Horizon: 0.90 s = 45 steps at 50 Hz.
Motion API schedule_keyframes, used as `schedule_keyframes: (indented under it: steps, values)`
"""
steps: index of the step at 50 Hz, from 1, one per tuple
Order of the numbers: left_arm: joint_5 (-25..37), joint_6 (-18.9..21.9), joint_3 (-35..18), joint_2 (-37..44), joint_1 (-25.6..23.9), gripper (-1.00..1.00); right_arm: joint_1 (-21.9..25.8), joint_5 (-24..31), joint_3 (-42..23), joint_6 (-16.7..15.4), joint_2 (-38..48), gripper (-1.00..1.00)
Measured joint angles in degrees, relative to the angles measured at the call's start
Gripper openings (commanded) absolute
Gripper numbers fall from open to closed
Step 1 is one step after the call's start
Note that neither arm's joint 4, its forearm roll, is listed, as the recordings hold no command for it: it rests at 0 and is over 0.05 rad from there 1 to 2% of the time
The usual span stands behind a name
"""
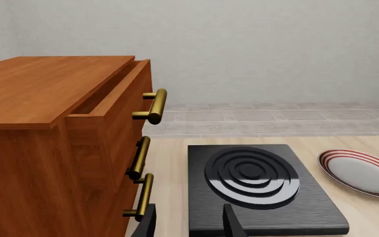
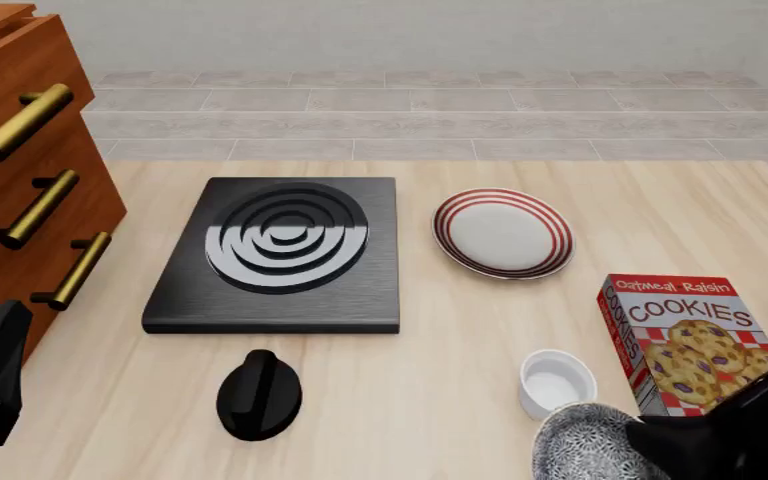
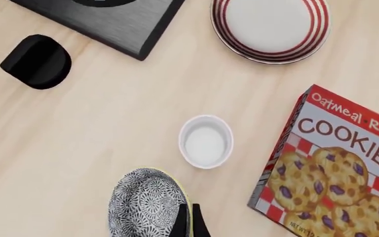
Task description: Pick the akita bowl next to the ramekin and place it on the plate.
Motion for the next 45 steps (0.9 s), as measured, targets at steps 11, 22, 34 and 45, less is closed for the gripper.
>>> schedule_keyframes:
  steps: [11, 22, 34, 45]
  values:
    - [0.0, 0.0, 0.0, 0.0, 0.0, 1.0, 1.7, 0.7, -2.1, 3.6, -0.4, -1.0]
    - [0.0, 0.0, 0.0, 0.0, 0.0, 1.0, 3.0, 0.6, -4.2, 7.8, -0.2, -1.0]
    - [0.0, 0.0, 0.0, 0.0, 0.0, 1.0, 3.6, 0.0, -6.4, 12.5, 0.2, -1.0]
    - [0.0, 0.0, 0.0, 0.0, 0.0, 1.0, 3.4, -1.5, -7.9, 14.8, 1.5, -1.0]
